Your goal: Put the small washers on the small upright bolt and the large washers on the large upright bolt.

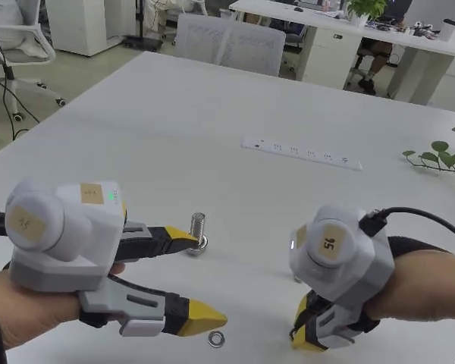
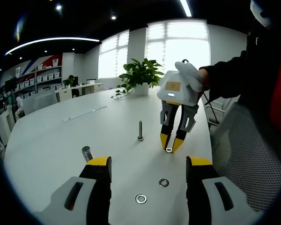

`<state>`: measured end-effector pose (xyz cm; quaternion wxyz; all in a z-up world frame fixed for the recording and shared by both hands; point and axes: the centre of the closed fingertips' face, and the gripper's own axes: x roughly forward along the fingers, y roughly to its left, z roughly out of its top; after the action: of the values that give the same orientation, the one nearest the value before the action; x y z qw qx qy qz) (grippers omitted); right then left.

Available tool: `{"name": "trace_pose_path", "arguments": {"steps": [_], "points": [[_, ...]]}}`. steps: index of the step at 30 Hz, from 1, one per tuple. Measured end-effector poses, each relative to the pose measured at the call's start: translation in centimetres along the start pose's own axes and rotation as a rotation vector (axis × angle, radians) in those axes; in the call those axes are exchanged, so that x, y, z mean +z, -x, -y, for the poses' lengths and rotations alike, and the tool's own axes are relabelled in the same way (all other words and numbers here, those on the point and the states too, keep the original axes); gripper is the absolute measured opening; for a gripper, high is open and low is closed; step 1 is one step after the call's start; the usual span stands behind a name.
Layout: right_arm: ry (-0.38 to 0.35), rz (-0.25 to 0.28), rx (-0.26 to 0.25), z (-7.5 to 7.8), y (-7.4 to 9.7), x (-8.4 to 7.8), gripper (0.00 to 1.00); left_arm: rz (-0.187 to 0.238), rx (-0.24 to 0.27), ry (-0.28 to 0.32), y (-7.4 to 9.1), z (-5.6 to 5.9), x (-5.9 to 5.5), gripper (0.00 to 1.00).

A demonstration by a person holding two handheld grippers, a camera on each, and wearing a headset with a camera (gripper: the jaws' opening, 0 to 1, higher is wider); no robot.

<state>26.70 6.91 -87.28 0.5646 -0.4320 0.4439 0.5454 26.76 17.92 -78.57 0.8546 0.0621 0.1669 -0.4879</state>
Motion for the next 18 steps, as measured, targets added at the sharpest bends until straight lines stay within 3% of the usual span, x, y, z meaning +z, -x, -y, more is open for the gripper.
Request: {"name": "trace_pose_path", "arguments": {"steps": [18], "points": [[-0.062, 0.011, -0.019, 1.1, 2.2, -1.7, 0.13, -0.007, -0.005, -0.001, -0.1, 0.1, -0.3, 0.63]]}}
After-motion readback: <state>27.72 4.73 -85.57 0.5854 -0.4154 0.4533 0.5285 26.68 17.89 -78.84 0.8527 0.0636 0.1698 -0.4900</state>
